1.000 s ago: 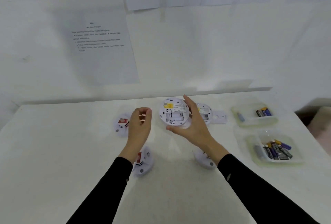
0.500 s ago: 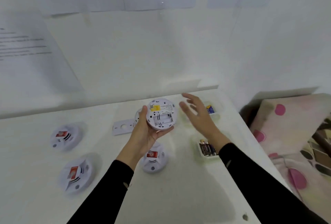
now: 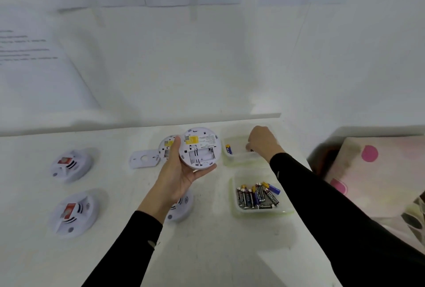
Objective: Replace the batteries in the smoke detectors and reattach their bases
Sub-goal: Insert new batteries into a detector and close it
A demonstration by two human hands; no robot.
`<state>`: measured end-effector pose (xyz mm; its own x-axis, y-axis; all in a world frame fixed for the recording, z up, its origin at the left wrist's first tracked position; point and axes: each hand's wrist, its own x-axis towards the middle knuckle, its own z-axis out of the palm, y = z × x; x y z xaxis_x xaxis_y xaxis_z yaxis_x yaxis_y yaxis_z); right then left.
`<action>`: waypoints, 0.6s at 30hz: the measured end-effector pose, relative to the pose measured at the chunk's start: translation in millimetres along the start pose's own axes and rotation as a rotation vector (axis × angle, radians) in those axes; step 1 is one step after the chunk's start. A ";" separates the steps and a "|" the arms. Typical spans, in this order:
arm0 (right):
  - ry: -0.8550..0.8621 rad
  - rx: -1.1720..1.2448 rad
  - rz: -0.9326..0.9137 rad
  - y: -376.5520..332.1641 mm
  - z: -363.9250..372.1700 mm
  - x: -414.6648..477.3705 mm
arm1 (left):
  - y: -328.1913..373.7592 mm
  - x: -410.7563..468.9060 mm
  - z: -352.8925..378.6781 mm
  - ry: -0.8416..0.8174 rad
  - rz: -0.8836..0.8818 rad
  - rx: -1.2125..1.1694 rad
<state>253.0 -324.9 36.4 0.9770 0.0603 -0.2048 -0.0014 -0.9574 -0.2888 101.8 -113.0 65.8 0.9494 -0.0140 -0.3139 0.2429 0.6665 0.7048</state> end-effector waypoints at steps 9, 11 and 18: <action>0.224 1.152 -0.250 -32.0 -35.3 -92.5 | -16.0 0.9 20.7 0.015 0.050 0.001; 0.239 1.234 -0.282 -39.6 -28.9 -115.8 | -20.0 1.3 28.9 0.030 0.083 0.014; 0.427 1.128 -0.289 -54.7 -4.0 -147.0 | -27.1 -0.1 46.5 0.046 0.106 0.033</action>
<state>110.3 -282.5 86.1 0.9631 -0.0707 0.2596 0.2488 -0.1333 -0.9593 104.3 -165.7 76.3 0.9602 0.0900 -0.2645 0.1484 0.6377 0.7559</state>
